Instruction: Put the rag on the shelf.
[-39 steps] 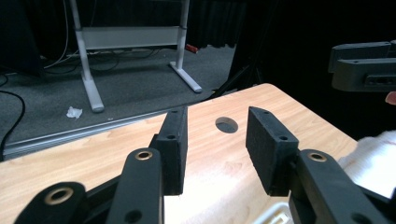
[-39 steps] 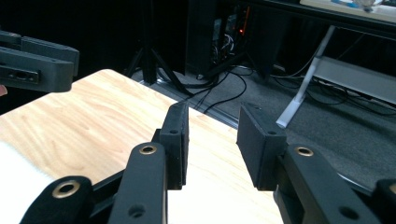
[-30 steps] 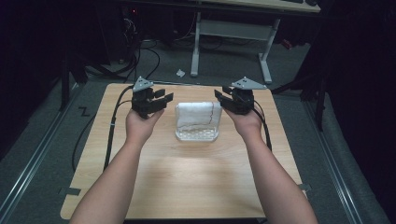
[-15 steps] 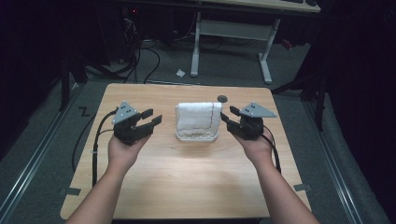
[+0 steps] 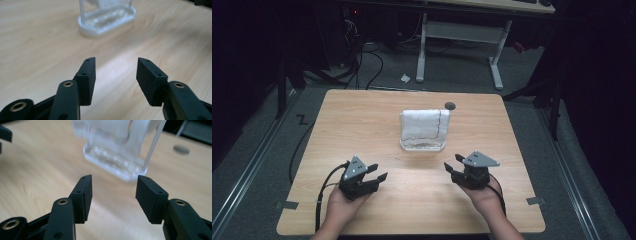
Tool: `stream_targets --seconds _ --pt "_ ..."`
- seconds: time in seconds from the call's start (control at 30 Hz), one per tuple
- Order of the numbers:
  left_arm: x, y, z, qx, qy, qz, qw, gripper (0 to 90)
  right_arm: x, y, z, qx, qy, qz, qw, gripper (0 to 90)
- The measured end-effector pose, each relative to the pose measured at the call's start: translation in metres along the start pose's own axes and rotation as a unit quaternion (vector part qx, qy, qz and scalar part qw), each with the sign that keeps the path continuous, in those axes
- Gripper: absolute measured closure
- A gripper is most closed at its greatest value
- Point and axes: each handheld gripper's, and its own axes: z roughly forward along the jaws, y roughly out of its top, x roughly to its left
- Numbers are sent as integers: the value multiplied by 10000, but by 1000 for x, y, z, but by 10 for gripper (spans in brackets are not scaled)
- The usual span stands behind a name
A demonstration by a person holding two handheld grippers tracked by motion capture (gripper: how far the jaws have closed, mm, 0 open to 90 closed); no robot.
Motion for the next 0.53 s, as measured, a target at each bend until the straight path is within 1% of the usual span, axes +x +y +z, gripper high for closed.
stream_targets --seconds 0.03,0.07,0.1,0.13,0.17,0.2,0.23,0.27,0.3,0.37,0.4,0.47,0.53 --pt "-1 -8 2 113 -24 -47 9999 500 3 -9 1 99 -29 13 9999 460" --pt "-3 -14 4 237 -90 -115 9996 502 5 -20 2 142 -37 38 9999 455" --pt "-7 -17 6 376 -147 -124 9991 506 7 -32 1 128 -77 103 9998 456" --pt "-11 -18 7 467 -179 -10 9987 498 9 -45 -1 82 -97 128 9998 481" --pt "-17 -18 7 463 -178 157 9986 483 10 -54 -1 209 -38 134 9997 507" --pt "-22 -18 7 474 -178 290 9983 473 9 -55 -1 407 86 110 9991 480" --pt "-25 -17 9 496 -204 361 9979 467 8 -55 -3 359 57 -7 9993 489" --pt "-26 -17 12 509 -238 382 9977 464 6 -55 -4 280 -12 -62 9996 487" --pt "-27 -16 14 515 -268 358 9977 464 3 -55 -4 277 -31 32 9996 485" --pt "-26 -16 16 531 -259 339 9977 465 -2 -57 -2 315 32 308 9990 483" --pt "-26 -16 16 522 -255 328 9978 464 -2 -57 0 345 21 338 9988 481" --pt "-24 -17 15 534 -280 287 9978 464 -3 -58 1 368 -20 246 9990 479" --pt "-23 -17 15 537 -287 272 9978 455 -4 -59 1 381 22 300 9988 477"
